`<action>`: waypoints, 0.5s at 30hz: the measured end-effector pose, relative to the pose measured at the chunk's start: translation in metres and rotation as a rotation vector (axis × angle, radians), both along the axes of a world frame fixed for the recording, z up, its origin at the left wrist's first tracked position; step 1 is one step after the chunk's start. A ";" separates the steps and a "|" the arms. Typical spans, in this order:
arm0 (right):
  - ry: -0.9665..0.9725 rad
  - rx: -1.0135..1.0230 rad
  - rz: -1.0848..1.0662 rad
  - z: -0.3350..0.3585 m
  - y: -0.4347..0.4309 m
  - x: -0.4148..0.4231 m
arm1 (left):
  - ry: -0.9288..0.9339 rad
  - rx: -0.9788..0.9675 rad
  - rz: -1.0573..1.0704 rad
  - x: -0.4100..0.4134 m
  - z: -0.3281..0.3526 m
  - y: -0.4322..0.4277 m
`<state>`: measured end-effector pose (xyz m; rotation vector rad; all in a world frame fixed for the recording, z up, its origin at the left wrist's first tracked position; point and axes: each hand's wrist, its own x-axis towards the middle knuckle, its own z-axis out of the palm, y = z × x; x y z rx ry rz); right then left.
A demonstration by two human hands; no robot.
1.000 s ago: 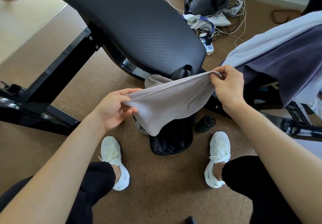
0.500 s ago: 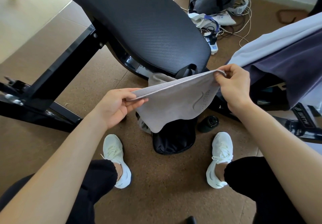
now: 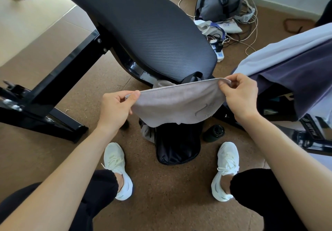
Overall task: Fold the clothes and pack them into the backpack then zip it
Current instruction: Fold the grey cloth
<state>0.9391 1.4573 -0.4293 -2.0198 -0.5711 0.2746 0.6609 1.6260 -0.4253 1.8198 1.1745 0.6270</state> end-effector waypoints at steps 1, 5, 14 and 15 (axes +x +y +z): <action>-0.012 -0.004 0.004 0.001 0.000 -0.004 | 0.032 0.069 0.028 0.000 -0.002 0.001; 0.075 0.104 0.078 0.009 0.003 -0.024 | 0.051 0.175 0.078 0.007 0.003 -0.004; 0.327 0.261 0.304 0.021 0.002 -0.073 | -0.185 -0.274 0.064 0.033 0.017 -0.049; 0.328 0.257 0.336 0.020 0.002 -0.077 | -0.196 -0.371 0.058 0.036 0.017 -0.054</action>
